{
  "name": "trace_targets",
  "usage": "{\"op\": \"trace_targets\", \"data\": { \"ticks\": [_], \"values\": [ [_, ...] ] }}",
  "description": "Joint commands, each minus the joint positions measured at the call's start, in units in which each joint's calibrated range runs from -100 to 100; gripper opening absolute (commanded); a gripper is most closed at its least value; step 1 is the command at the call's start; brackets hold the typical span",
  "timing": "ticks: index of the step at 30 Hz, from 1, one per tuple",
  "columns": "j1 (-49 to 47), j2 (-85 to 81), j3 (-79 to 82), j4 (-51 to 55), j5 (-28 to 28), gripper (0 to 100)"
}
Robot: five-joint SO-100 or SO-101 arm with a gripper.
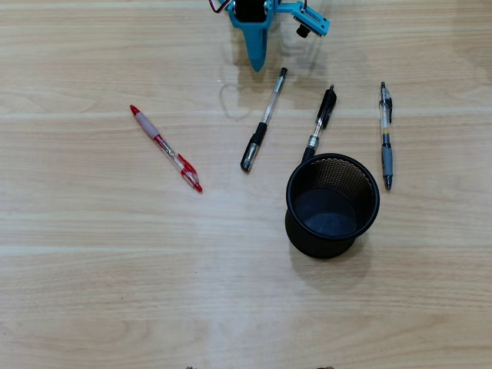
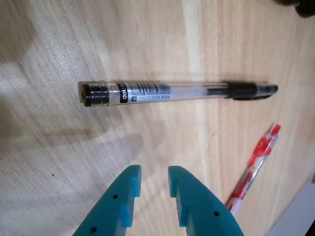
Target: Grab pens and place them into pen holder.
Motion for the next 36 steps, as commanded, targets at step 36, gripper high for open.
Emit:
{"op": "trace_targets", "data": {
  "ticks": [36],
  "values": [
    [-5.14,65.68,-55.47,-6.13,-16.23,8]
  ]
}}
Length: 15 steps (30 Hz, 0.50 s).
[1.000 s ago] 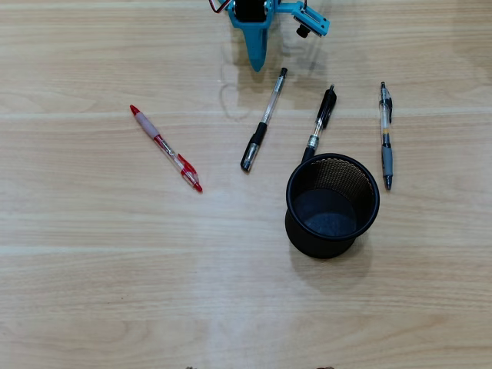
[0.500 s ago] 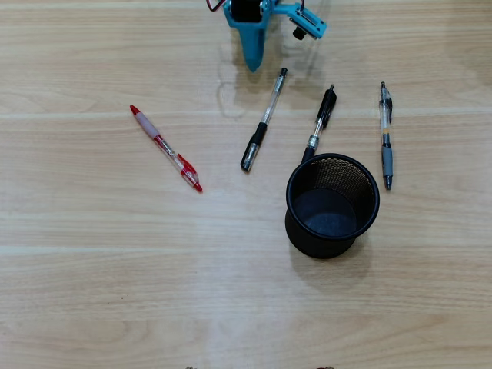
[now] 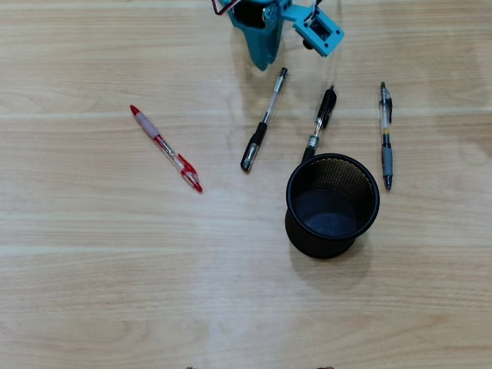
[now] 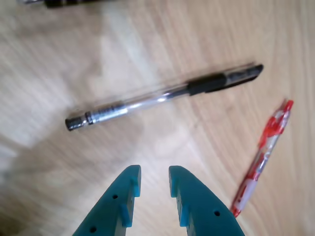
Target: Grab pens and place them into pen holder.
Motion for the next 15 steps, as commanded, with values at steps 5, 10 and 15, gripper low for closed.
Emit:
{"op": "trace_targets", "data": {
  "ticks": [5,10,15],
  "values": [
    [-2.34,13.45,-17.34,3.86,-12.13,8],
    [-1.21,14.47,-13.36,3.86,-21.01,14],
    [-1.05,14.55,-5.66,3.0,-28.33,30]
  ]
}}
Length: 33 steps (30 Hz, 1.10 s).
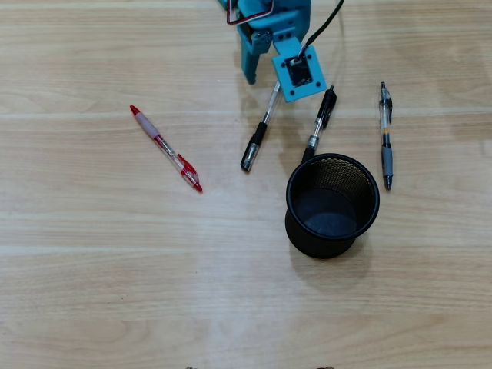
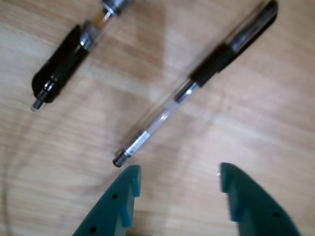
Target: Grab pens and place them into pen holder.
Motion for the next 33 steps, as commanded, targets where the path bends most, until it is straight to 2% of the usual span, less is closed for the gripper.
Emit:
{"op": "trace_targets", "data": {
  "ticks": [1,7,12,18,24,33],
  "values": [
    [0.56,0.08,3.3,-0.54,-5.12,30],
    [0.07,0.16,5.48,-1.14,-7.94,29],
    [-0.17,2.53,4.3,-5.78,-8.26,29],
    [-3.72,9.12,1.04,-11.45,-11.24,29],
    [-3.72,14.36,0.95,-16.01,-11.34,29],
    [-3.31,17.83,1.04,-16.18,-11.34,29]
  ]
}}
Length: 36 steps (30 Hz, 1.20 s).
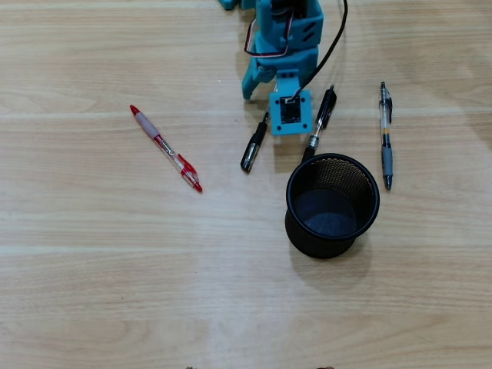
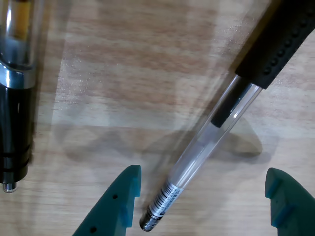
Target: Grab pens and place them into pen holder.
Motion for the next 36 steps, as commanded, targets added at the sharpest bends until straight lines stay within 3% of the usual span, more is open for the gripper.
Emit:
{"op": "trace_targets", "data": {
  "ticks": [1,15,18,23,36],
  "values": [
    [0.66,0.05,-2.32,-0.67,-0.28,29],
    [1.3,2.68,-0.78,-0.76,-0.33,29],
    [2.03,4.37,-0.96,-0.76,-0.33,23],
    [2.19,5.13,-0.6,-0.76,-0.33,2],
    [6.54,4.7,-0.42,-0.5,0.29,2]
  ]
}}
